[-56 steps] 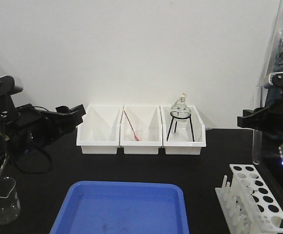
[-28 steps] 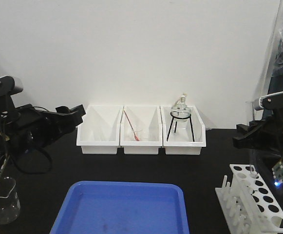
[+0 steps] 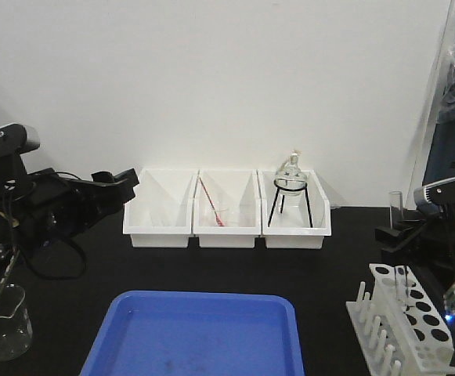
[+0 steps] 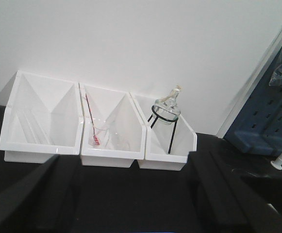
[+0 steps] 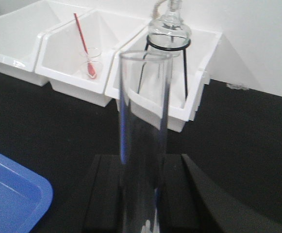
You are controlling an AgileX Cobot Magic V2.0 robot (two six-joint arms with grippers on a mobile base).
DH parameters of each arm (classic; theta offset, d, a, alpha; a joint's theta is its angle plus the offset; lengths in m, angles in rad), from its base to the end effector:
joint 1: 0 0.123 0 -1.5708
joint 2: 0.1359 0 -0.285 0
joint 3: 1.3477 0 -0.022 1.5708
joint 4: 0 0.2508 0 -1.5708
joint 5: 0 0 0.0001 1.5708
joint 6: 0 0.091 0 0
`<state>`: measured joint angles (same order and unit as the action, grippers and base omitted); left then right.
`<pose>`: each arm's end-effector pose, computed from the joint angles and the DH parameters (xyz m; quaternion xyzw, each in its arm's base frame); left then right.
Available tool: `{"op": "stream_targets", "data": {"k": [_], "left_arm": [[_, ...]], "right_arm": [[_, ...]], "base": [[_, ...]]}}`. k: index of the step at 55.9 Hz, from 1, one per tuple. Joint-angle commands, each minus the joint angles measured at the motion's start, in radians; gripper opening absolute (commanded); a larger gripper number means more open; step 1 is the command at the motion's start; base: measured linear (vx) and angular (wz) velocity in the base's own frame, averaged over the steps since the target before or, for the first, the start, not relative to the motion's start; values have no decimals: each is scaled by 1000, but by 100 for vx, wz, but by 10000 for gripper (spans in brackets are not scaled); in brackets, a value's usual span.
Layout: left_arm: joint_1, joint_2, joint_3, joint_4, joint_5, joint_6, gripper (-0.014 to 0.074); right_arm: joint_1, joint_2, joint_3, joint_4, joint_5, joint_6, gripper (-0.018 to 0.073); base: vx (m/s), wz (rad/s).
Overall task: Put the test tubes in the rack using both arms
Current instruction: 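Lower the test tube into a hole of the white rack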
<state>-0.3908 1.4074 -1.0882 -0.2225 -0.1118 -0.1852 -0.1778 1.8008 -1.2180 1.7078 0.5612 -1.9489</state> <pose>0.3074 -0.1243 0.3604 -0.0140 0.7491 -0.2485 0.6139 0.4061 -0.0241 0.2584 -0.1659 0.8011 0.1214 0.5621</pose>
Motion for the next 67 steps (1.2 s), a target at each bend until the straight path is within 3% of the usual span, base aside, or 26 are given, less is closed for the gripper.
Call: {"op": "stream_targets", "data": {"k": [1,48,67], "left_arm": [[-1,-34,-33,-2,-92,1,556],[-1,-34,-33,-2,-146,1,556],[-1,-34,-33,-2,-148,1,556]], "right_arm": [[-4,-49,-27,82,58,-28,-11],[-4,79,-31,83,85,-95,-11],[-4,138,-162,83,85,-94,-11]], "base": [[0,0],[0,0],[0,0]]}}
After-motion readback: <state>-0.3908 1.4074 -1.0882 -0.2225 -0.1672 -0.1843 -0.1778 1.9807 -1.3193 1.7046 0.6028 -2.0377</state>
